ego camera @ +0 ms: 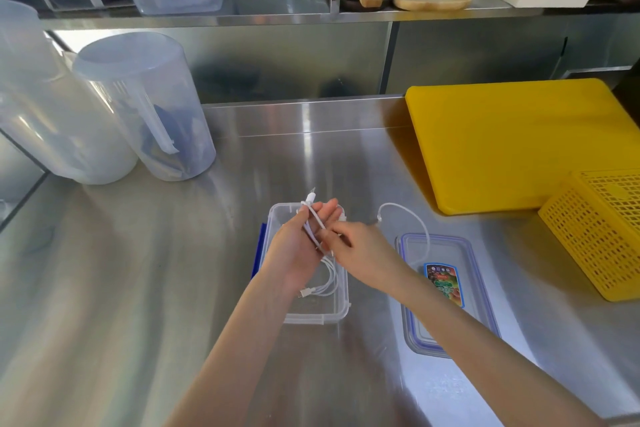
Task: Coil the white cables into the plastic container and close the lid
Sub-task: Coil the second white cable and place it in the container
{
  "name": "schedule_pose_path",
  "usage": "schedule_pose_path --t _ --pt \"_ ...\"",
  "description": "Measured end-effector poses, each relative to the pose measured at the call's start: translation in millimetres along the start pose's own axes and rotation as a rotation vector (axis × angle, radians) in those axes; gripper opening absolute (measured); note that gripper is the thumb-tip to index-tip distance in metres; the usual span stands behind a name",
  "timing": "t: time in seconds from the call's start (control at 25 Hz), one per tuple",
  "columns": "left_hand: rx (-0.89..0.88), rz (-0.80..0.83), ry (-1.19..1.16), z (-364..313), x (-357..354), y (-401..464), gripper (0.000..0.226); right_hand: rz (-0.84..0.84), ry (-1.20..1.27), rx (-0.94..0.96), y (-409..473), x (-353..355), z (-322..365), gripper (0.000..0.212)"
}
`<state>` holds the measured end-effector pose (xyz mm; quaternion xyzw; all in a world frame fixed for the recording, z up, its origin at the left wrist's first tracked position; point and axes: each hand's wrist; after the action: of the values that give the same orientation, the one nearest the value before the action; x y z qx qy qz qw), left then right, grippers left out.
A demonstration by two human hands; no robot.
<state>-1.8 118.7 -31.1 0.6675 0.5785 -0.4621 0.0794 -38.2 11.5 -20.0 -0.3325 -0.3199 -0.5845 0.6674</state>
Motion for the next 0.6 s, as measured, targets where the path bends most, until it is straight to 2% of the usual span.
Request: schedule_pose_path --t 0.12,0.32,0.44,0.6 --pt "0.028 -0.023 -0.142 -4.9 2.1 1.9 0.033 0.101 0.0 0.017 -5.2 -2.7 -1.0 0.04" --pt "-0.047 0.075 -0.323 -42.0 17.5 6.3 0.039 0.307 0.008 0.048 -19.5 -1.5 -12.9 0.047" --pt "-0.096 0.099 -0.285 -67.3 26.1 0.6 0.043 0.264 -0.042 0.024 -23.5 12.4 -35.6 0.046" --pt "-0.112 0.078 -0.146 -77.0 26.7 -5.1 0.043 0.239 -0.097 -0.102 -21.1 35.2 -64.3 0.037"
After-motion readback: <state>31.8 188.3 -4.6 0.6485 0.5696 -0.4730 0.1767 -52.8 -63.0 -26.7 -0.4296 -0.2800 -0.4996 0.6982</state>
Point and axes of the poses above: each hand's wrist, its own y-axis towards the middle knuckle, its own x-axis out of the back of the hand, z = x × y, and after that the axes turned 10 degrees about -y, right-handed
